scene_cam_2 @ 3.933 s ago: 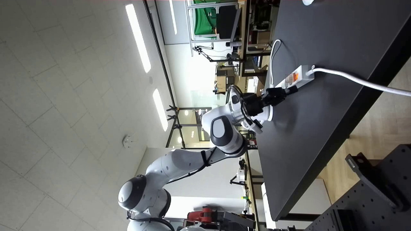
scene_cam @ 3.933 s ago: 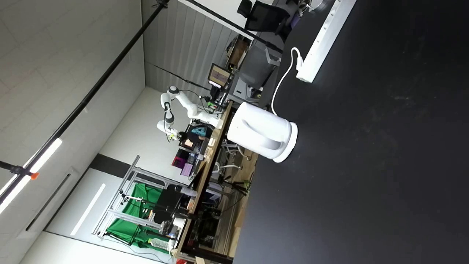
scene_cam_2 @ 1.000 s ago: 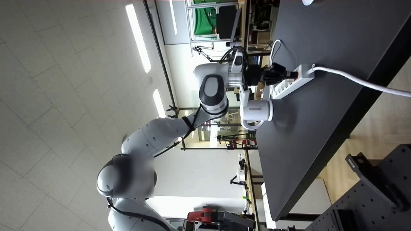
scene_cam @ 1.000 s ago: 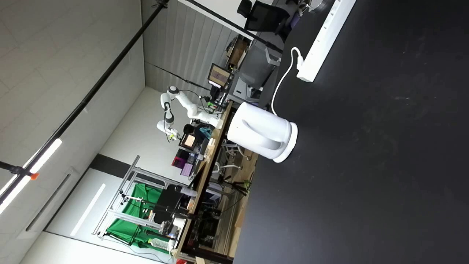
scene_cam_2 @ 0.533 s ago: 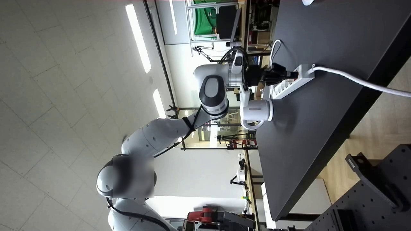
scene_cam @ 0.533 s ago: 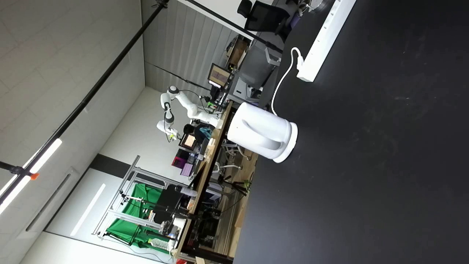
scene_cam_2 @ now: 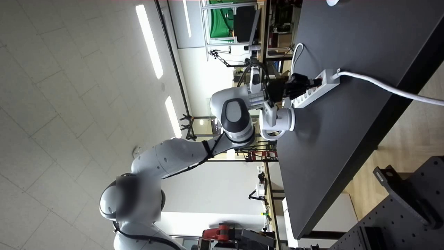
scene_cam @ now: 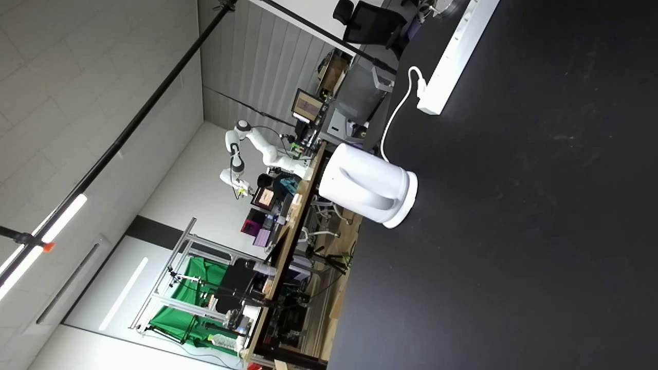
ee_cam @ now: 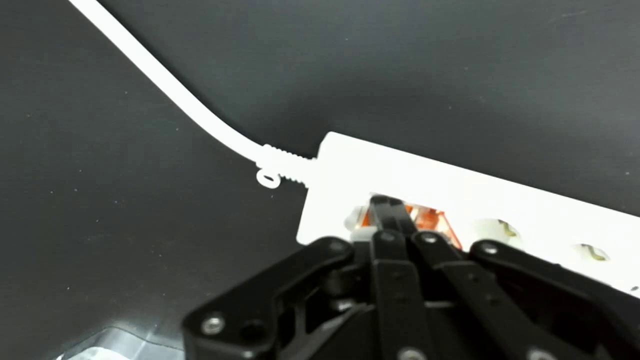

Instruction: Click on the switch of the extension cord

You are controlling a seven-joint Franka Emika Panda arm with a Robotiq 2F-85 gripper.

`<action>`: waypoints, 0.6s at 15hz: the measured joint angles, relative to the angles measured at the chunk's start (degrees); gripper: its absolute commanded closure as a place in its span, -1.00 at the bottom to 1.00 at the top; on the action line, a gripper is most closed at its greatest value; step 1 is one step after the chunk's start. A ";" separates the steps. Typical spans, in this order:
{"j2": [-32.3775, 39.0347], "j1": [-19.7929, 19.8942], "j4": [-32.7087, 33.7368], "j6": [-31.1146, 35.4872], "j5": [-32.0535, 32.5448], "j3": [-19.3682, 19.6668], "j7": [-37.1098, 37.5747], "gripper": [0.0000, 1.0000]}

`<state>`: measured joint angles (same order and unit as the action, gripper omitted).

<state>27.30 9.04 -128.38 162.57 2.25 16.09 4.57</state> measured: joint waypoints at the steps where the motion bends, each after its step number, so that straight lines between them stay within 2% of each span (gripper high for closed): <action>1: -0.20 -1.03 -1.42 2.56 0.66 0.85 0.20 1.00; 5: -0.42 -6.12 -5.65 10.15 2.13 5.21 1.32 1.00; 9: -0.47 -11.45 -7.52 12.34 2.13 9.15 2.00 1.00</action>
<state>26.84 -2.40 -135.89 174.91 4.38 25.24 6.57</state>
